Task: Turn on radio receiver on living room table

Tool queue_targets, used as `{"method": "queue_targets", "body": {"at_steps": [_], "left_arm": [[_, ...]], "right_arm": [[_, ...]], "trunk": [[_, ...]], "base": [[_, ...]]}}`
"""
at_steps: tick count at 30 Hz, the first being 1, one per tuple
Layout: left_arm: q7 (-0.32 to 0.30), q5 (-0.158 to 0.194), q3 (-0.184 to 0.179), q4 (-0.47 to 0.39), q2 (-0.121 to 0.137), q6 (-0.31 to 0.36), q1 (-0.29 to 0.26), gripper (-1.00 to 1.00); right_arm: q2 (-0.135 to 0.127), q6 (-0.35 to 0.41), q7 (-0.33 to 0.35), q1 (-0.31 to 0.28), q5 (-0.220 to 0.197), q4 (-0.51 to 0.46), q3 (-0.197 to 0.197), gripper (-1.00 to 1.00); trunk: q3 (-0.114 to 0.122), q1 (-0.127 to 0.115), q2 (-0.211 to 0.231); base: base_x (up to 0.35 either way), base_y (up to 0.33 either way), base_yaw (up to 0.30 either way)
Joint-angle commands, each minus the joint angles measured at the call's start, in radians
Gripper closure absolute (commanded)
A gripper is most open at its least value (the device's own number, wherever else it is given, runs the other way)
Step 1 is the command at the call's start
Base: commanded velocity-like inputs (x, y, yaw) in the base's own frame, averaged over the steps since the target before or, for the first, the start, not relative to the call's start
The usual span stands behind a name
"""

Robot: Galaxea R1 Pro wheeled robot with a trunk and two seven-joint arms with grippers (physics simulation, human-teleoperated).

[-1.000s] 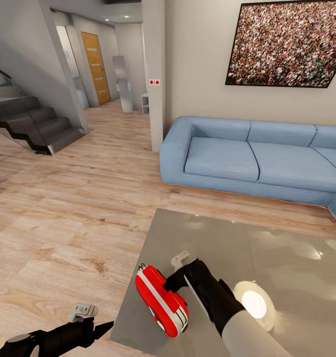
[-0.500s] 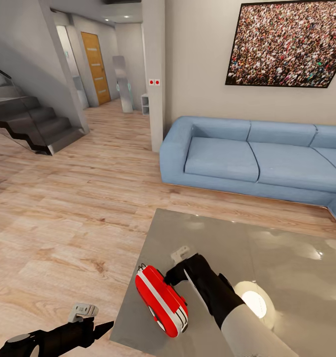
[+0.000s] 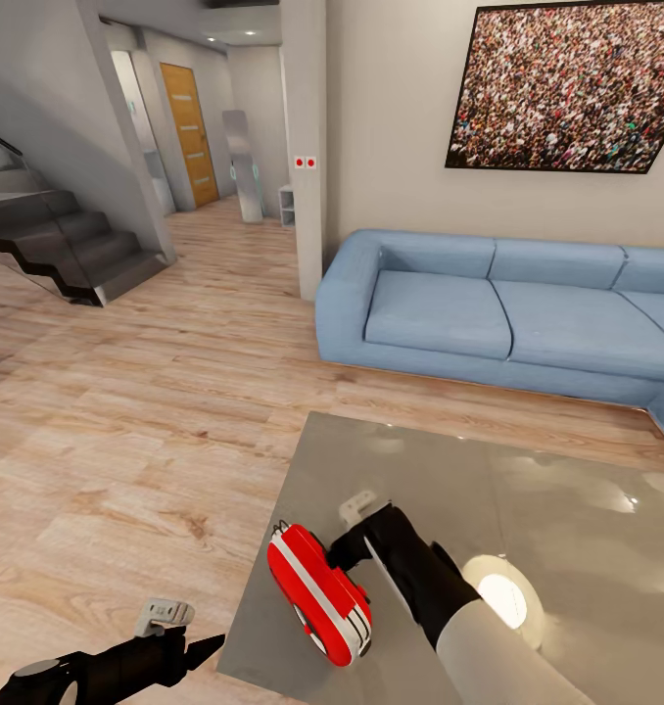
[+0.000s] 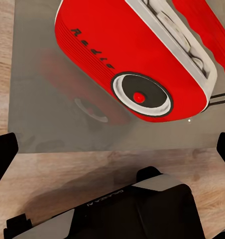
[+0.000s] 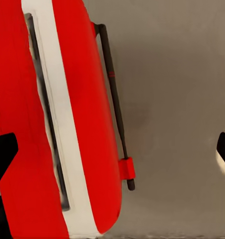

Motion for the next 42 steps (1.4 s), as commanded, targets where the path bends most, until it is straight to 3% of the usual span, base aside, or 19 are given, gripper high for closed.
{"method": "queue_targets", "body": {"at_steps": [1,10,23,42], "left_arm": [[0.000,0.000,0.000,0.000,0.000,0.000,0.000,-1.00],[0.000,0.000,0.000,0.000,-0.001,-0.001,0.000,-1.00],[0.000,0.000,0.000,0.000,-0.003,0.000,0.000,-1.00],[0.000,0.000,0.000,0.000,-0.003,0.000,0.000,-1.00]], "right_arm": [[0.000,-0.004,0.000,0.000,0.000,0.012,0.000,-1.00],[0.000,-0.065,0.000,-0.002,-0.001,0.092,0.000,-1.00],[0.000,-0.077,0.000,0.000,-0.001,0.101,0.001,-1.00],[0.000,-0.092,0.021,0.000,-0.013,0.099,0.032,-1.00]], "trunk": [[0.000,0.000,0.000],[0.000,0.000,0.000],[0.000,0.000,0.000],[0.000,0.000,0.000]], "base": [[0.000,0.000,0.000],[0.000,0.000,0.000],[0.000,0.000,0.000],[0.000,0.000,0.000]]}}
